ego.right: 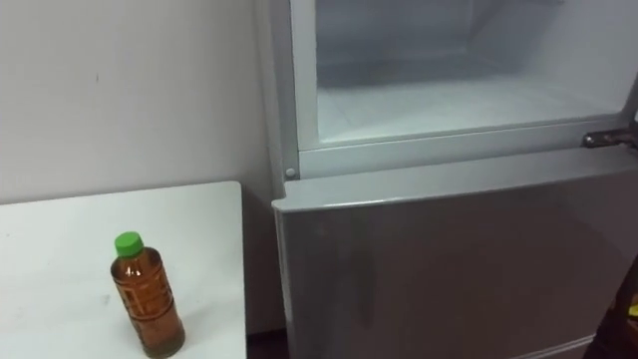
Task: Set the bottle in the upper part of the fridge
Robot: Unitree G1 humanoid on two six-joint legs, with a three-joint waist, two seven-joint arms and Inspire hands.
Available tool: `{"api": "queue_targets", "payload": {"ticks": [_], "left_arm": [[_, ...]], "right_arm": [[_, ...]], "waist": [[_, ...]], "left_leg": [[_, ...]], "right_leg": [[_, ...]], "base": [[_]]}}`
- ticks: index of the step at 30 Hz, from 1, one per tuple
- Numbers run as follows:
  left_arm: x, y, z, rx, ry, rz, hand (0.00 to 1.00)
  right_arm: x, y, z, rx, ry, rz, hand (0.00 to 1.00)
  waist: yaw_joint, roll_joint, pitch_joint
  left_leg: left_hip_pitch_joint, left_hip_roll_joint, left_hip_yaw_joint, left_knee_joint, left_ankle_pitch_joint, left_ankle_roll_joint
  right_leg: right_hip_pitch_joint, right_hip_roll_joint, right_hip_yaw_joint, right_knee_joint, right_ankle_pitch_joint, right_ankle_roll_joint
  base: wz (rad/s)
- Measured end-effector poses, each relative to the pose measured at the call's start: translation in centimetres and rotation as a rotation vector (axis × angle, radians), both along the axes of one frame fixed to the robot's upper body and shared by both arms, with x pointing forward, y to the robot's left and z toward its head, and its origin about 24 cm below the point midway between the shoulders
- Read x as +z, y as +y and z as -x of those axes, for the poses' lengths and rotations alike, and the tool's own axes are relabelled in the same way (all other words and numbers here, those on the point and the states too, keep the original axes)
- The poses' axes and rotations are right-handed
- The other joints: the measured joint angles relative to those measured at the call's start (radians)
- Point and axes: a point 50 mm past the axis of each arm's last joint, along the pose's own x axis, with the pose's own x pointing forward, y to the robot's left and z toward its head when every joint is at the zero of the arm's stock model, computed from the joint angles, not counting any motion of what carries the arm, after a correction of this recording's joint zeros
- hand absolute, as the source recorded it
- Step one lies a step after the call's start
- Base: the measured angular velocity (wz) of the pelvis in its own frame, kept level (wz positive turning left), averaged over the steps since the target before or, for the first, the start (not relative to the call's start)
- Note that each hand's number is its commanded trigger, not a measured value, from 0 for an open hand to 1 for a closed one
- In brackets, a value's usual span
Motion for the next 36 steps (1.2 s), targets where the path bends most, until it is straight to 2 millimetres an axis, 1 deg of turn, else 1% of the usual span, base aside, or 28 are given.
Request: {"api": "queue_targets", "payload": {"ticks": [2, 3, 5, 6, 8, 12, 13, 14, 18, 20, 23, 25, 27, 31, 36], "left_arm": [[-1.7, 1.4, 1.2, 0.055, 0.059, -0.071, 0.0], [-2.1, 1.7, 1.6, 0.066, 0.073, -0.09, 0.0], [-3.4, 2.7, 3.0, 0.119, 0.134, -0.14, 0.0], [-3.7, 2.9, 3.3, 0.13, 0.147, -0.15, 0.0], [-4.7, 3.6, 4.7, 0.176, 0.197, -0.178, 0.0], [-5.8, 4.4, 6.3, 0.262, 0.257, -0.2, 0.0], [-6.1, 4.7, 6.7, 0.298, 0.272, -0.211, 0.0], [-6.3, 5.0, 7.1, 0.347, 0.289, -0.218, 0.0], [-6.9, 5.9, 8.5, 0.457, 0.331, -0.261, 0.0], [-7.0, 6.5, 9.1, 0.516, 0.339, -0.29, 0.0], [-7.1, 7.1, 10.2, 0.575, 0.362, -0.318, 0.0], [-7.1, 7.3, 10.5, 0.61, 0.37, -0.32, 0.0], [-7.1, 7.6, 10.8, 0.632, 0.375, -0.329, 0.0], [-7.2, 7.9, 11.1, 0.664, 0.384, -0.348, 0.0], [-7.2, 7.8, 11.4, 0.687, 0.389, -0.37, 0.0]], "right_arm": [[0.0, 0.0, 0.2, 0.002, -0.001, 0.001, 0.0], [0.0, 0.0, 0.3, 0.002, 0.0, 0.0, 0.0], [-0.1, 0.1, 0.7, -0.004, -0.004, -0.002, 0.0], [-0.1, 0.2, 0.8, -0.005, -0.007, -0.002, 0.0], [-0.1, 0.3, 0.9, -0.005, -0.017, -0.003, 0.0], [-0.2, 0.6, 1.2, -0.024, -0.027, -0.002, 0.0], [-0.3, 0.7, 1.3, -0.027, -0.027, -0.004, 0.0], [-0.3, 0.8, 1.4, -0.03, -0.023, -0.002, 0.0], [-0.4, 0.8, 2.0, -0.054, -0.009, -0.001, 0.0], [-0.5, 0.8, 2.4, -0.075, 0.0, -0.001, 0.0], [-0.5, 0.8, 2.7, -0.1, 0.006, -0.008, 0.0], [-0.6, 0.8, 2.9, -0.106, 0.011, -0.009, 0.0], [-0.6, 0.8, 3.0, -0.108, 0.018, -0.009, 0.0], [-0.8, 1.0, 3.3, -0.121, 0.033, -0.013, 0.0], [-0.8, 1.0, 3.5, -0.136, 0.037, -0.011, 0.0]], "waist": [[0.007, 0.001, -0.0006], [0.008, 0.001, -0.0007], [0.012, 0.0, -0.0004], [0.013, 0.0, -0.0005], [0.015, 0.0, -0.0006], [0.019, 0.0, -0.0016], [0.022, 0.003, -0.0042], [0.023, 0.0, -0.0034], [0.027, 0.0, -0.0055], [0.046, -0.001, -0.0056], [0.048, -0.003, -0.0071], [0.048, -0.004, -0.007], [0.052, -0.003, -0.0049], [0.069, -0.01, -0.0073], [0.07, -0.01, -0.008]], "left_leg": [[0.003, 0.0, 0.0, 0.0, -0.001, -0.001], [0.003, 0.0, 0.0, 0.0, -0.001, -0.001], [0.004, 0.0, 0.0, 0.0, -0.001, -0.001], [0.004, 0.0, -0.001, 0.0, -0.001, -0.001], [0.003, 0.0, -0.001, 0.0, -0.001, -0.001], [0.004, 0.0, -0.004, 0.0, -0.001, -0.001], [0.005, 0.0, -0.005, 0.0, -0.001, -0.001], [0.008, 0.0, -0.006, -0.002, -0.001, -0.002], [0.02, -0.003, -0.016, -0.004, -0.003, -0.003], [0.03, -0.005, -0.019, -0.013, -0.003, -0.003], [0.033, -0.01, -0.037, -0.015, -0.003, -0.003], [0.035, -0.013, -0.045, -0.015, -0.003, -0.002], [0.041, -0.013, -0.047, -0.016, -0.003, -0.002], [0.041, -0.014, -0.061, -0.017, -0.003, -0.002], [0.035, -0.014, -0.064, -0.017, -0.003, -0.002]], "right_leg": [[0.002, 0.0, 0.0, 0.001, 0.0, 0.0], [0.002, -0.001, 0.0, 0.001, 0.0, 0.0], [0.003, -0.002, -0.001, 0.001, 0.0, 0.0], [0.002, -0.002, -0.001, 0.001, 0.0, 0.0], [0.001, -0.002, 0.0, 0.001, 0.0, 0.0], [0.001, -0.001, 0.001, 0.0, 0.0, 0.0], [0.002, -0.001, 0.001, 0.0, 0.0, 0.0], [0.003, -0.001, 0.001, 0.001, 0.0, -0.001], [0.016, -0.001, 0.0, -0.003, 0.0, 0.0], [0.021, 0.0, 0.005, -0.003, -0.001, 0.0], [0.027, 0.0, 0.003, -0.004, -0.002, 0.002], [0.031, 0.0, 0.001, -0.006, -0.003, 0.003], [0.035, 0.0, 0.001, -0.006, -0.003, 0.003], [0.036, 0.0, 0.001, -0.007, -0.003, 0.003], [0.036, 0.001, -0.002, -0.016, -0.002, 0.002]], "base": [[0.0], [0.0], [0.0], [0.0], [0.0], [0.0], [-0.05], [-0.06], [-0.02], [-0.08], [0.05], [0.06], [0.02], [0.0], [0.0]]}}
